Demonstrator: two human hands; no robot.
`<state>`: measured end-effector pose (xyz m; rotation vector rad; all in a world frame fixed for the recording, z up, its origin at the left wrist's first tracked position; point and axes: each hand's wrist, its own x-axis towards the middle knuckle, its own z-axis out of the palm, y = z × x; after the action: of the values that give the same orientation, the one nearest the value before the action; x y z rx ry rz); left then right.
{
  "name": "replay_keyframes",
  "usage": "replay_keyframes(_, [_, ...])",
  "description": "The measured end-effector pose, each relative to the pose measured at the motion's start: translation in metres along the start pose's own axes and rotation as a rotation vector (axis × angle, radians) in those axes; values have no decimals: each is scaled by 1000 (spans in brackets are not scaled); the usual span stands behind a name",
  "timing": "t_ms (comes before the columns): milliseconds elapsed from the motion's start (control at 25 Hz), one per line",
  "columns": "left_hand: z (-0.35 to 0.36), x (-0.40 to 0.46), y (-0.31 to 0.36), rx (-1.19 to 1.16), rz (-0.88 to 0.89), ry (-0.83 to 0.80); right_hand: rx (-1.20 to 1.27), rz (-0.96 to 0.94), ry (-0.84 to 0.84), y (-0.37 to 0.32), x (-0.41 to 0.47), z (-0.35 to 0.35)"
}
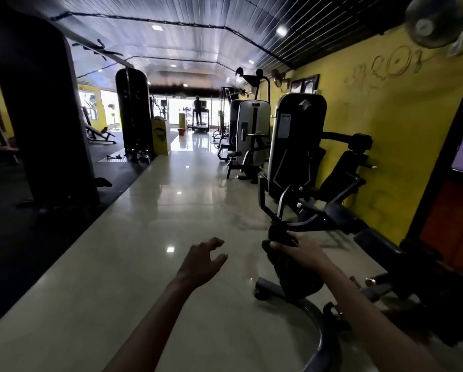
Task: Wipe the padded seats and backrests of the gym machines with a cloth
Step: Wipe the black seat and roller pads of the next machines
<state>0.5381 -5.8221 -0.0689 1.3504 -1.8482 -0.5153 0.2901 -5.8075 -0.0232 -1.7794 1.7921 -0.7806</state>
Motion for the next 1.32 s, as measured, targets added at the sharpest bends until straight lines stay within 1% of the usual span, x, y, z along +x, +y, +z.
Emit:
replay_keyframes(160, [15, 96, -49, 1, 28, -34, 23, 2, 27, 9, 100, 19])
replay_keyframes(320, [26, 201, -87, 32, 60, -79, 2, 50, 40, 7, 203, 20])
replay_keyframes(480, [32, 316, -120, -15, 43, -58, -56, 77, 60, 5, 310, 17])
replay_keyframes(640, [65, 407, -159, -55, 30, -118, -41, 149, 107, 18, 400, 31])
replay_keyframes(840, [107, 548, -206, -114, 110, -231, -32, 215, 203, 34, 535, 37])
replay_keyframes(960, [115, 642, -224, -110, 155, -291, -59, 295, 255, 39, 609, 27])
replay_keyframes(1080, [130, 747, -227, -152, 202, -276, -55, 352, 334, 55, 681, 13])
replay_keyframes(1200, [169, 811, -228, -184, 233, -369, -30, 421, 391, 78, 732, -3])
replay_keyframes(1320, [225, 877, -230, -211, 284, -432, -2, 454, 476, 104, 790, -24])
